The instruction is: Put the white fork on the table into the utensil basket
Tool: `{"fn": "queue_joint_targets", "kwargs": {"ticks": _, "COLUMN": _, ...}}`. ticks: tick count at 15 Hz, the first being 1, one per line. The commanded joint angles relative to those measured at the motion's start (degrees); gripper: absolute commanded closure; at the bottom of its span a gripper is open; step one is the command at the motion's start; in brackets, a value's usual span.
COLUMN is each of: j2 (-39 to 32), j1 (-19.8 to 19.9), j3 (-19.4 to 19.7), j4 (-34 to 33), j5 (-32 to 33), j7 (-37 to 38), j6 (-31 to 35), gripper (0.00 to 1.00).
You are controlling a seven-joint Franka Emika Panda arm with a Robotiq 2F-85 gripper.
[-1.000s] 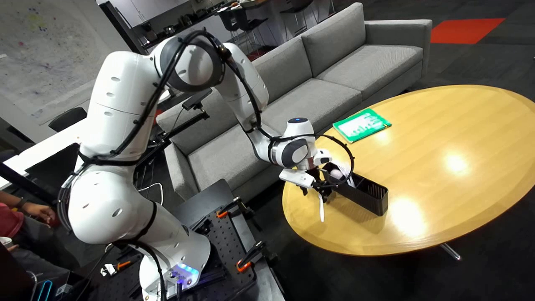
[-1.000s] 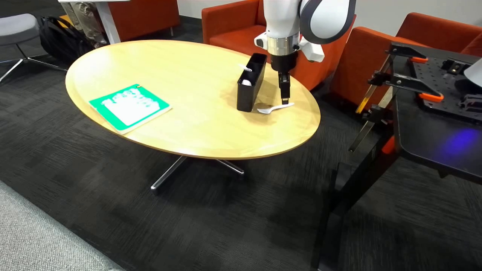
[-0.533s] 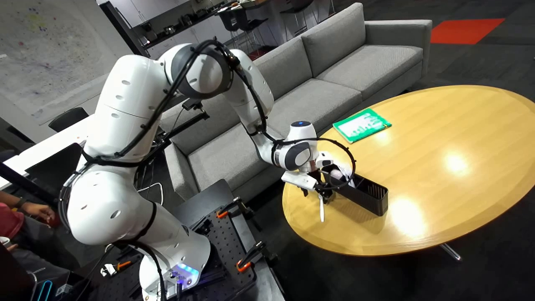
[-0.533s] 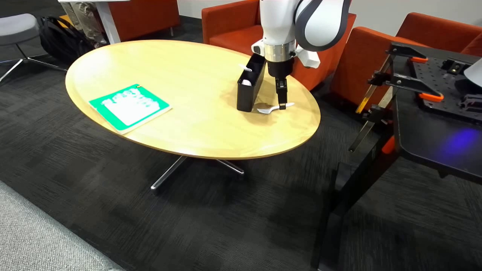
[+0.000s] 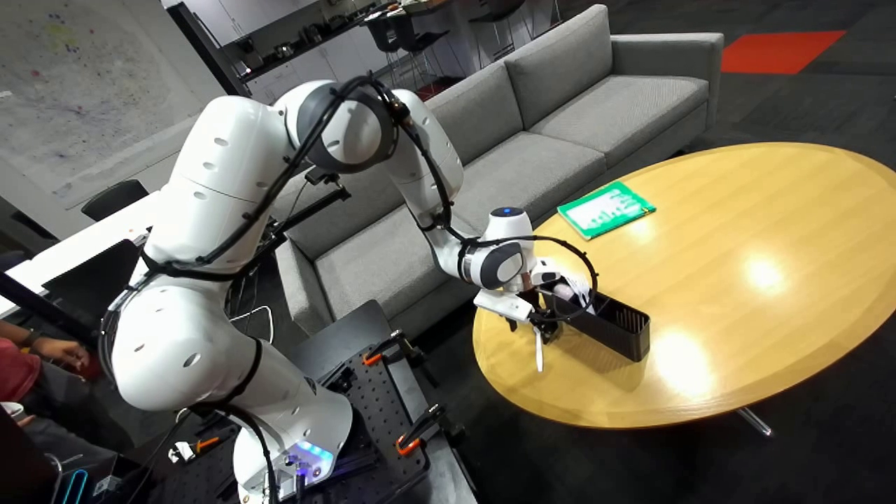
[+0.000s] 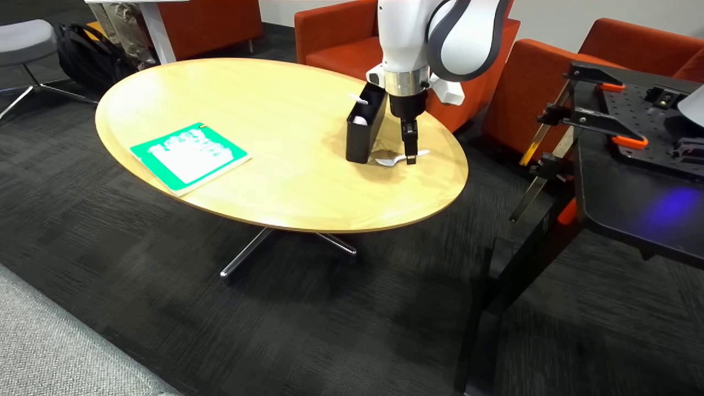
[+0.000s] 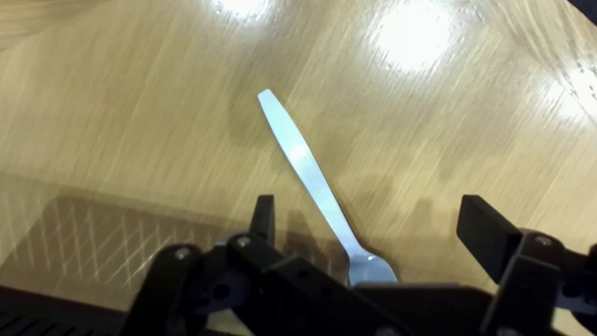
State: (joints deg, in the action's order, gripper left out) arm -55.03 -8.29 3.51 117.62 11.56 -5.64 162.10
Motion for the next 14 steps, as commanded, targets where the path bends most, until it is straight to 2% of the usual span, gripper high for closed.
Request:
{"fn": "queue_joint_targets", "kwargs": {"ticks": 1, "j2": -1.71, "j1": 1.29, "j3": -0.53, "j4": -2.06, "j5": 0.31, "j7": -0.79, "j6": -0.26, "gripper": 0.0}}
{"fn": "queue_joint_targets", "kwargs": {"ticks": 3, "j2": -2.36, "j1": 1.59, "j3": -0.61, "j4": -2.77, "j5": 0.17, "j7": -0.76, "j6": -0.39, "gripper": 0.0}}
{"fn": "queue_joint_targets", "kwargs": {"ticks": 4, "j2": -2.68, "j1": 1.68, "j3": -0.61, "j4": -3.08, "j5": 0.11, "j7": -0.68, "j6": -0.25, "gripper": 0.25}}
{"fn": "queue_joint_targets", "kwargs": {"ticks": 5, "j2": -2.93, "j1": 1.79, "j3": -0.66, "j4": -3.35, "j5": 0.07, "j7": -0.68, "j6": -0.3, "gripper": 0.26}}
{"fn": "queue_joint_targets", "kwargs": {"ticks": 14, "j2": -4.51, "j1": 2.01, "j3": -0.79, "j4": -4.8, "j5": -0.06, "j7": -0.51, "j6": -0.49, "gripper": 0.95}}
